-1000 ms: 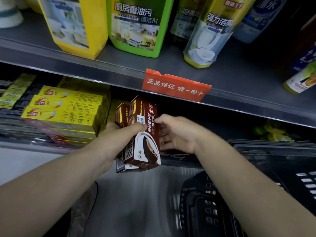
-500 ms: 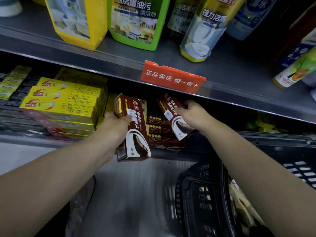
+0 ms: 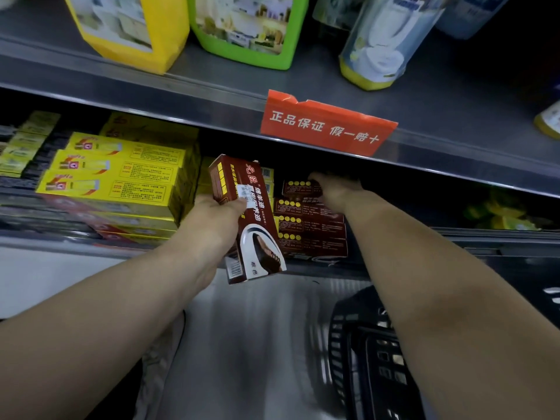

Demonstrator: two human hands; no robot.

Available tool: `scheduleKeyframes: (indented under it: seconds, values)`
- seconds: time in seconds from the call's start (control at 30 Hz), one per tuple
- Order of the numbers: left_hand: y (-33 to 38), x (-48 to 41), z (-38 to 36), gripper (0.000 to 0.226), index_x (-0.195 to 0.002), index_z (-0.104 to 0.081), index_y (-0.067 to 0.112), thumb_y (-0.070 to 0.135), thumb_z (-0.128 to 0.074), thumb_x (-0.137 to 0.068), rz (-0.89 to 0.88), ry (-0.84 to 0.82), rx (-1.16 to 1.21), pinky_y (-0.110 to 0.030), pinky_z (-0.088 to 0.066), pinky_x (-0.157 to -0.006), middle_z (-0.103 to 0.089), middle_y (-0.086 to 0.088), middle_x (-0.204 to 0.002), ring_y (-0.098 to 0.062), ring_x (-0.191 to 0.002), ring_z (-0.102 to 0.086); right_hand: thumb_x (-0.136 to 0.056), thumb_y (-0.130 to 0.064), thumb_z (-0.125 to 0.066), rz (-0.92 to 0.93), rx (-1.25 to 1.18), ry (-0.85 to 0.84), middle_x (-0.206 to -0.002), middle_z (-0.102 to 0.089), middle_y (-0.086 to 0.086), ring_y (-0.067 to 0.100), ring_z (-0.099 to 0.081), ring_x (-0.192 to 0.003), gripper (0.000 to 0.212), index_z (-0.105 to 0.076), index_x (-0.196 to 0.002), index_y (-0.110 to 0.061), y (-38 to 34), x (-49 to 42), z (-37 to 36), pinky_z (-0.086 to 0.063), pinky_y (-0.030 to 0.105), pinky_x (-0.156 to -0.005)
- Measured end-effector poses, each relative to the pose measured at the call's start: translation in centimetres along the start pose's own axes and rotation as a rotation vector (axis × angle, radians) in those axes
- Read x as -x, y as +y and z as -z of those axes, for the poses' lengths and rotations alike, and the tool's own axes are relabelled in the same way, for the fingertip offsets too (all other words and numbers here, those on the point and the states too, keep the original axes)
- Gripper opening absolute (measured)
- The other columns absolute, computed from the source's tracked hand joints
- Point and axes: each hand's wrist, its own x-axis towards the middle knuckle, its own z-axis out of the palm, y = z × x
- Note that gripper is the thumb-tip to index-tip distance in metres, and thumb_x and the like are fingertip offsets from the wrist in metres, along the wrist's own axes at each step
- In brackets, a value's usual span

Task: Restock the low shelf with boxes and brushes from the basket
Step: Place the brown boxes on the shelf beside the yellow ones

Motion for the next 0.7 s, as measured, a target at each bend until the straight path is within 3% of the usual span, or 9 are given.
scheduleKeyframes:
  seconds: [0.07, 0.2, 0.33, 0.47, 0.53, 0.6, 0.7]
  values:
    - [-0.1, -0.1, -0.1, 0.026, -0.112, -0.045, 0.014, 0.027, -0.055, -0.093, 0.017, -0.021, 0.005, -0.032, -0.053, -0.061, -0.065, 0.000, -0.076, -0.018, -0.064, -0.067, -0.094, -0.019, -0.048, -0.002, -0.030, -0.044, -0.152, -0.027, 0.006, 0.035, -0.031, -0.135, 0.056, -0.026, -0.141, -0.041, 0.0, -0.5, -0.4, -0.032, 0.047, -0.109]
    - [-0.3, -0.1, -0.1, 0.023, -0.109, -0.046, 0.013, 0.025, -0.056, -0.092, 0.030, -0.052, 0.008, -0.027, -0.049, -0.054, -0.066, 0.001, -0.073, -0.011, -0.051, -0.067, -0.094, -0.010, -0.048, 0.030, -0.042, -0.052, -0.153, -0.027, 0.005, 0.031, -0.030, -0.137, 0.062, -0.024, -0.144, -0.038, -0.5, -1.1, -1.6, -0.029, 0.044, -0.109]
    - [-0.4, -0.4, -0.4, 0.019, -0.106, -0.048, 0.014, 0.023, -0.056, -0.091, 0.010, -0.038, -0.010, -0.024, -0.045, -0.051, -0.065, 0.004, -0.069, -0.006, -0.043, -0.064, -0.095, -0.008, -0.041, 0.049, -0.208, -0.127, -0.143, -0.042, 0.008, 0.026, -0.046, -0.123, 0.060, -0.022, -0.148, -0.031, -0.8, -1.2, -2.0, -0.039, 0.031, -0.090]
    - [-0.5, -0.3, -0.7, 0.014, -0.101, -0.048, 0.017, 0.025, -0.056, -0.092, 0.021, -0.065, -0.005, -0.022, -0.044, -0.047, -0.066, 0.005, -0.061, -0.005, -0.042, -0.063, -0.092, -0.005, -0.041, 0.030, -0.066, -0.181, -0.154, -0.025, 0.010, 0.030, -0.035, -0.135, 0.068, -0.012, -0.150, -0.026, -1.7, -0.2, -1.2, -0.034, 0.039, -0.107]
    - [-0.6, -0.3, -0.8, 0.008, -0.092, -0.049, 0.020, 0.026, -0.055, -0.092, 0.027, -0.089, -0.016, -0.019, -0.045, -0.042, -0.066, 0.009, -0.050, -0.004, -0.042, -0.063, -0.092, -0.004, -0.040, 0.017, -0.011, -0.179, -0.150, -0.030, 0.014, 0.031, -0.041, -0.130, 0.061, -0.021, -0.149, -0.016, -2.7, 0.9, 0.3, -0.038, 0.038, -0.104]
    - [-0.6, -0.3, -1.0, 0.008, -0.088, -0.051, 0.021, 0.026, -0.055, -0.092, 0.020, -0.106, -0.024, -0.019, -0.045, -0.041, -0.065, 0.012, -0.048, -0.004, -0.043, -0.063, -0.092, -0.002, -0.037, 0.022, -0.061, -0.137, -0.136, -0.049, 0.017, 0.031, -0.051, -0.119, 0.044, -0.044, -0.136, -0.006, -4.0, 2.3, 2.2, -0.044, 0.037, -0.100]
    - [-0.5, 0.0, -1.4, 0.006, -0.092, -0.055, 0.019, 0.025, -0.055, -0.092, 0.013, -0.133, -0.025, -0.023, -0.050, -0.044, -0.069, 0.008, -0.056, -0.009, -0.050, -0.066, -0.093, -0.008, -0.038, 0.009, -0.559, -0.101, -0.103, -0.068, 0.010, 0.025, -0.062, -0.099, 0.028, -0.064, -0.103, -0.007, -5.9, 5.5, 4.4, -0.048, 0.039, -0.090]
